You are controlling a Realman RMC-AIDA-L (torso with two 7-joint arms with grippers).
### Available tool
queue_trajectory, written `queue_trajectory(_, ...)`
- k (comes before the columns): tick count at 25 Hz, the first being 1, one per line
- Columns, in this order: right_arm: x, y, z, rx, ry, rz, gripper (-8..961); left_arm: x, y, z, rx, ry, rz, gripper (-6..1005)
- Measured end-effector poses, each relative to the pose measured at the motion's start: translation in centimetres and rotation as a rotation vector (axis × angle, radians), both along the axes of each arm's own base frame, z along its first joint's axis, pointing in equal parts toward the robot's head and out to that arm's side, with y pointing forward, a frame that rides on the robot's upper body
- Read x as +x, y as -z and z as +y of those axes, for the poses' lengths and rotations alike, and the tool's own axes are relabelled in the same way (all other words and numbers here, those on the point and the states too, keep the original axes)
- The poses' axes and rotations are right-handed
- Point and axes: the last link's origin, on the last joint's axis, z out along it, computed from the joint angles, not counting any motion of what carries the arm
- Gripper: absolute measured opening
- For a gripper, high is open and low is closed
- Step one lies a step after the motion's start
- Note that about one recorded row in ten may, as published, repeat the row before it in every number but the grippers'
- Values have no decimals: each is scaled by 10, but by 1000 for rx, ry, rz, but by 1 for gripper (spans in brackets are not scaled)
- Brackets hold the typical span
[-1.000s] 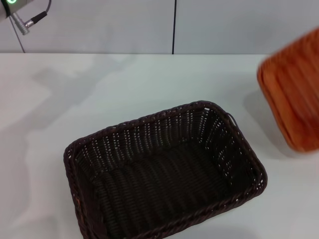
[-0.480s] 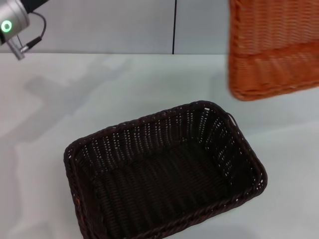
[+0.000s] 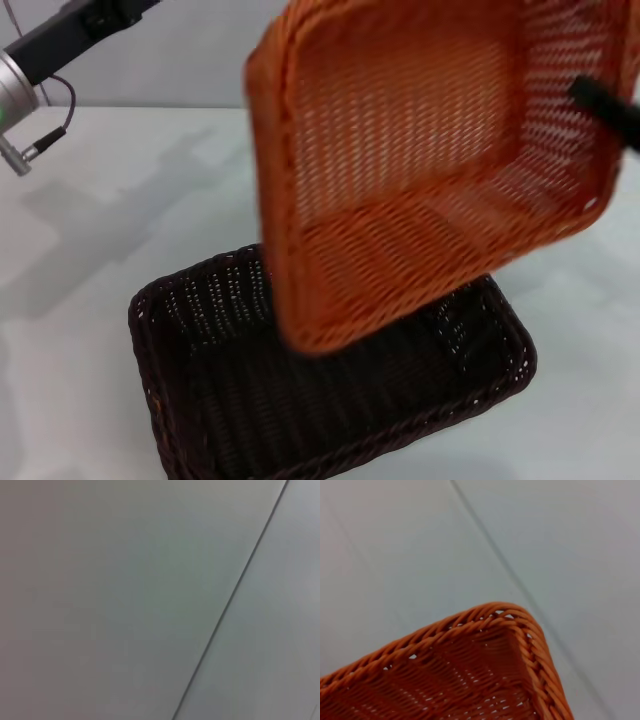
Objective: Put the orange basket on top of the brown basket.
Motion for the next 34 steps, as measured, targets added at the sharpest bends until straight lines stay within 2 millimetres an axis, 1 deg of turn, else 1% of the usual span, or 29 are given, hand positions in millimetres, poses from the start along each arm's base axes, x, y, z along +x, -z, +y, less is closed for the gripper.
queue_trajectory(1, 2, 12, -6, -14, -10, 22, 133, -2, 1, -1, 0, -3, 0, 859)
queue_trajectory(2, 2, 16, -9, -17, -14, 29, 133, -3, 2, -1, 0, -4, 4, 859)
queue_trajectory(5, 4, 37, -23, -38, -40, 51, 133, -5, 4, -1, 3, -5, 16, 859)
queue_trajectory(10, 9, 54, -41, -76, -43, 85, 133, -3, 7, 3, 2, -11, 27, 859)
queue_trajectory(15, 18, 68, -61, -113, -6, 115, 134, -5, 12, 5, -1, -20, 39, 859)
queue_trajectory(19, 26, 76, -73, -145, 26, 113, 135, -4, 12, 6, 2, -24, 38, 859)
queue_trajectory(22, 31, 78, -78, -164, 45, 105, 137, -4, 12, 6, 4, -24, 35, 859)
queue_trajectory(27, 32, 78, -77, -198, 47, 88, 139, 0, 14, 9, -3, -20, 31, 859)
queue_trajectory(32, 31, 72, -72, -186, 35, 77, 307, 2, 15, 10, -5, -16, 30, 859)
queue_trajectory(34, 32, 67, -70, -174, 34, 68, 307, 2, 15, 10, -4, -16, 29, 859)
